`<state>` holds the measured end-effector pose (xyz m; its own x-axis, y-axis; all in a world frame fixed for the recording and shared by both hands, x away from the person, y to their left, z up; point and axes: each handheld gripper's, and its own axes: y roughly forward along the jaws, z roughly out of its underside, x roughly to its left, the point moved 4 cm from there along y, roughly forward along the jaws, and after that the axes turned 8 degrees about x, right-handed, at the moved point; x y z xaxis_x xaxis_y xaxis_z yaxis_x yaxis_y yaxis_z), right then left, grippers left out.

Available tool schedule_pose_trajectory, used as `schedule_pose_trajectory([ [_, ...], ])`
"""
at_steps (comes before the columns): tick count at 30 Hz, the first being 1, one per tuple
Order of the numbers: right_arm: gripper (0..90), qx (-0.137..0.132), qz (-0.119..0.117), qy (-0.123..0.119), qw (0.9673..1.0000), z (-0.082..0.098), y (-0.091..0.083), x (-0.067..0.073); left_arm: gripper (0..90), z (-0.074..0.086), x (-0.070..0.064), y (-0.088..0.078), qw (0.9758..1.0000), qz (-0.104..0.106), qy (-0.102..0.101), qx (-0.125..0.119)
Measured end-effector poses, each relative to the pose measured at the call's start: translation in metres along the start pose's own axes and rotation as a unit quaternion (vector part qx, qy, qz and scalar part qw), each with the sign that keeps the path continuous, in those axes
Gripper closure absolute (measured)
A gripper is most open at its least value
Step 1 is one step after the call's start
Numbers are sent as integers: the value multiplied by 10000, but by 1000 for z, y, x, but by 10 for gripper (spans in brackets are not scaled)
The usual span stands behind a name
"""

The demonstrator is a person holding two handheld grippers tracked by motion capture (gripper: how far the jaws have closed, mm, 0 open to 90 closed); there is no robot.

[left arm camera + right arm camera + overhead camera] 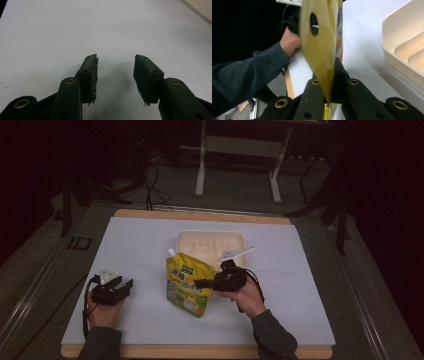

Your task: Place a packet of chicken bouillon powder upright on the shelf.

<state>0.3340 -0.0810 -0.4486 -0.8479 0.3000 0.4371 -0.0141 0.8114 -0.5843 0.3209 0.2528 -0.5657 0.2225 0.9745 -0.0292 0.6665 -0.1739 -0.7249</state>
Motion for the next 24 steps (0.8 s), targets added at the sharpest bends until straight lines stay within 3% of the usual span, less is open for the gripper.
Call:
schedule_pose_trajectory([
  [15, 900, -471, -24, 100, 9988, -4, -20, 1, 523, 0, 0, 0, 10000, -14, 0, 26],
  [24, 900, -730, 206, 86, 9971, -11, -27, 2, 523, 0, 0, 0, 10000, -10, 3, 26],
])
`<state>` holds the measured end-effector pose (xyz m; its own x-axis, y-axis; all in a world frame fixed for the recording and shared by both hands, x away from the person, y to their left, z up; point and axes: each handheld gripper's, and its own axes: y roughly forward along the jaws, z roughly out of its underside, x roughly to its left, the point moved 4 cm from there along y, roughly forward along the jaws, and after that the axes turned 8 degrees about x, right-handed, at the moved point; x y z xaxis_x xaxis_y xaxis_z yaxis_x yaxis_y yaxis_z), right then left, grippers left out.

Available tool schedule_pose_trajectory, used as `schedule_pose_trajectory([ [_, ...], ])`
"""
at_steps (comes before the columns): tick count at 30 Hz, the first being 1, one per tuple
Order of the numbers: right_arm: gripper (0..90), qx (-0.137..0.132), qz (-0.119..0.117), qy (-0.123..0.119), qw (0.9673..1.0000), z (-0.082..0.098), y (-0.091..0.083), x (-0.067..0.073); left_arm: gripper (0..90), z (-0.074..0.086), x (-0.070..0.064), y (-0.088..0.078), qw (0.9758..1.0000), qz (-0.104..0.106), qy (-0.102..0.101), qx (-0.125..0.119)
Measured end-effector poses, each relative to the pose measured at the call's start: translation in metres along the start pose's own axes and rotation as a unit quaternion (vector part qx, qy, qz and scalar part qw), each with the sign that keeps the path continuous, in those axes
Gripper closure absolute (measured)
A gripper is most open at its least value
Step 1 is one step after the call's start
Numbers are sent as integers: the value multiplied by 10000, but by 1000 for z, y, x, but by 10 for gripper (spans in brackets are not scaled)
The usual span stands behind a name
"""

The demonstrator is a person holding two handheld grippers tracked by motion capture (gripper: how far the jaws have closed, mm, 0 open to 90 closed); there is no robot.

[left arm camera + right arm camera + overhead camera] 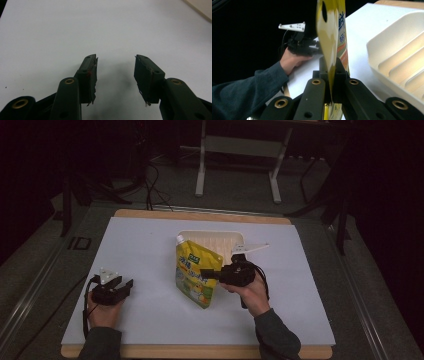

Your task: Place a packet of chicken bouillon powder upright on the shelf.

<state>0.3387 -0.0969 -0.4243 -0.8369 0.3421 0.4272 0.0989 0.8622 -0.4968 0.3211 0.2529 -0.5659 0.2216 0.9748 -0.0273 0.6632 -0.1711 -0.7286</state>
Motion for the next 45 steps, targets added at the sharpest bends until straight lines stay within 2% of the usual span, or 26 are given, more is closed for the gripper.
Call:
schedule_pose_trajectory([
  [11, 900, -365, 236, 70, 9990, -7, -5, -3, 523, 0, 0, 0, 10000, 4, 2, -1],
  [15, 900, -585, 347, 154, 9976, -11, -9, -5, 520, 0, -1, 1, 10000, 9, 26, 31],
  [16, 900, -677, 460, 193, 9965, -13, -9, -6, 520, 0, -1, 0, 10000, 8, 33, 36],
  [18, 900, -713, 499, 213, 9960, -14, -9, -7, 519, 0, 0, 0, 10000, 8, 23, 35],
  [24, 900, -977, 929, 401, 9901, -18, -5, -12, 519, 0, 0, 0, 10000, 8, 19, 24],
  [28, 900, -1160, 1071, 571, 9858, -20, -4, -15, 519, 0, 0, 0, 10000, 10, 15, 21],
  [33, 900, -1256, 1240, 725, 9816, -25, -3, -17, 519, 0, 0, 0, 10000, 10, 14, 22],
  [38, 900, -1354, 1552, 690, 9761, -29, 0, -17, 519, 0, 0, 0, 10000, 13, 15, 21],
  [41, 900, -1435, 1632, 730, 9734, -33, 1, -18, 519, 0, 0, 0, 10000, 14, 16, 26],
  [45, 900, -1524, 1683, 718, 9712, -37, 2, -18, 519, 0, 0, 0, 10000, 19, 16, 26],
])
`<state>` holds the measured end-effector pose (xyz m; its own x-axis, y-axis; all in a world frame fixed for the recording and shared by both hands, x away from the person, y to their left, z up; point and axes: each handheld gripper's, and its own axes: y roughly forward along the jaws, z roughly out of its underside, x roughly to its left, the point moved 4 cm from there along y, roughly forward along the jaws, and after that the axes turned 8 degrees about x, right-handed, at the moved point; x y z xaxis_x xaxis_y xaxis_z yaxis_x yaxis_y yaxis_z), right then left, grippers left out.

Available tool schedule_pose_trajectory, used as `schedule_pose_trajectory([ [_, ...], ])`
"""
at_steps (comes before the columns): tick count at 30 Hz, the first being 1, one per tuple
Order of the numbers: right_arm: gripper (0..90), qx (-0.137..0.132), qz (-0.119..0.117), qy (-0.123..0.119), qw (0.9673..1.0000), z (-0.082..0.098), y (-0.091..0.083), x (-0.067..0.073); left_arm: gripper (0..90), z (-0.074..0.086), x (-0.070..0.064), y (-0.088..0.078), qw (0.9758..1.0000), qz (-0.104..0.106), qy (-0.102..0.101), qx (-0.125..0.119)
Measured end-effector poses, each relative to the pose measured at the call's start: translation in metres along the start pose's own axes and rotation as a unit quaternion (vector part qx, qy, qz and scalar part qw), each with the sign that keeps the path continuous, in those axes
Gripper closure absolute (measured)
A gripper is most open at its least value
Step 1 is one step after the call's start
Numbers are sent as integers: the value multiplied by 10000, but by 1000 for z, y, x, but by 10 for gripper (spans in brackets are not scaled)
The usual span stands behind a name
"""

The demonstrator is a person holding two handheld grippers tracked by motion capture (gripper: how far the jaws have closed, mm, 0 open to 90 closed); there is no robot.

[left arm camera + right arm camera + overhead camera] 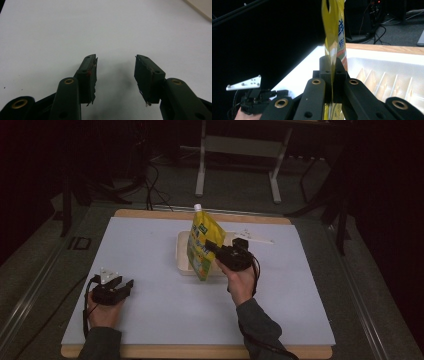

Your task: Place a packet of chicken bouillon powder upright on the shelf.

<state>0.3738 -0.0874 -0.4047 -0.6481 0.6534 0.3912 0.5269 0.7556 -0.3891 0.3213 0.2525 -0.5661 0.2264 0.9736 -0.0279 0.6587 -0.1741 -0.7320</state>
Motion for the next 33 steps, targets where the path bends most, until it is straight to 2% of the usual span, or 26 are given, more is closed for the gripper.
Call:
schedule_pose_trajectory([
  [5, 900, -178, 91, 103, 9997, -6, 0, -1, 519, 0, 0, 0, 10000, 3, -6, -4],
  [17, 900, -264, 470, 187, 9984, -10, 9, -6, 519, 0, 0, 0, 10000, 7, 0, -2],
  [24, 900, -383, 797, 141, 9960, -13, 12, -8, 519, 0, 0, 0, 10000, 19, -6, -20],
  [33, 900, -510, 1098, 317, 9921, -12, 20, -15, 519, 0, 1, 0, 10000, 31, -22, -26],
])
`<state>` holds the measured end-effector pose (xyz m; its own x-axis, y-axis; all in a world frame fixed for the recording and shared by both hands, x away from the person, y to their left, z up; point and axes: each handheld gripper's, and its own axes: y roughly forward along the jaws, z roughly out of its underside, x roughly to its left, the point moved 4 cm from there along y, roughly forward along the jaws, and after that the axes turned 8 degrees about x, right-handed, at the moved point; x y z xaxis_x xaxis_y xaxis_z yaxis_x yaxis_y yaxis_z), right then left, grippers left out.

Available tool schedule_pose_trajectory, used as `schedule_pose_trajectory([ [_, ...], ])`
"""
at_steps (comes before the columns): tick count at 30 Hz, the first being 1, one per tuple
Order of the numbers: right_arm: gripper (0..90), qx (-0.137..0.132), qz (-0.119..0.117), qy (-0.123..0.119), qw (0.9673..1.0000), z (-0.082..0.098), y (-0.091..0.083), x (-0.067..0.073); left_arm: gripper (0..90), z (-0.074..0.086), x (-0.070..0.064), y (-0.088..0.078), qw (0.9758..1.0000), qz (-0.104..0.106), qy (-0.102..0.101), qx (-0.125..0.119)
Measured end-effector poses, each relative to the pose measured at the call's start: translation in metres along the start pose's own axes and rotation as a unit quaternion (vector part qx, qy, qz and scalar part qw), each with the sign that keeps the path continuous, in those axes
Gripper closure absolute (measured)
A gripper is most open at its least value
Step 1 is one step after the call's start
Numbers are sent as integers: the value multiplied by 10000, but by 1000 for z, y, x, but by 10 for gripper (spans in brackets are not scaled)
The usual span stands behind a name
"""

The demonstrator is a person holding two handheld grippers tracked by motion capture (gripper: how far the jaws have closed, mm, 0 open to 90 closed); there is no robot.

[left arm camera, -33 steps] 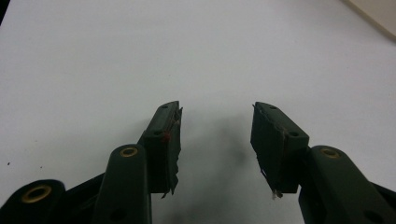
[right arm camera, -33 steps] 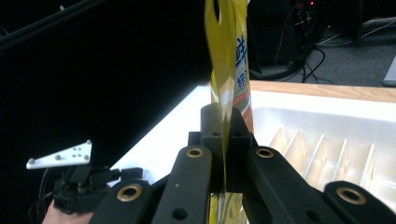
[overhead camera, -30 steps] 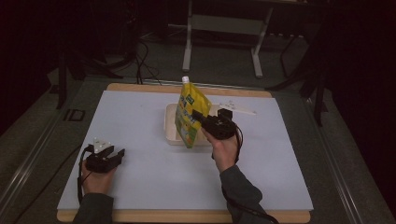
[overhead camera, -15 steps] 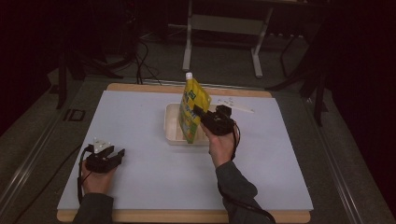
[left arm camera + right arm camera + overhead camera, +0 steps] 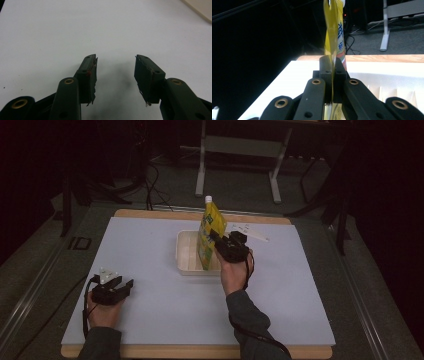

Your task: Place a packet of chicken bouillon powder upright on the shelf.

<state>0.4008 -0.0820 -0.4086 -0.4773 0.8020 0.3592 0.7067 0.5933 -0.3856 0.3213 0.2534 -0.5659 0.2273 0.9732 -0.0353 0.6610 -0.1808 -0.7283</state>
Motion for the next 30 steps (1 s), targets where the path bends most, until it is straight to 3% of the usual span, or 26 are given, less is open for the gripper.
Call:
schedule_pose_trajectory([
  [14, 900, -75, 171, 77, 9998, -3, 14, -2, 519, 0, 0, 0, 10000, -2, 5, -6],
  [30, 900, -249, 165, -148, 9994, 3, 29, 6, 519, 0, 0, -1, 10000, 13, -12, -19],
])
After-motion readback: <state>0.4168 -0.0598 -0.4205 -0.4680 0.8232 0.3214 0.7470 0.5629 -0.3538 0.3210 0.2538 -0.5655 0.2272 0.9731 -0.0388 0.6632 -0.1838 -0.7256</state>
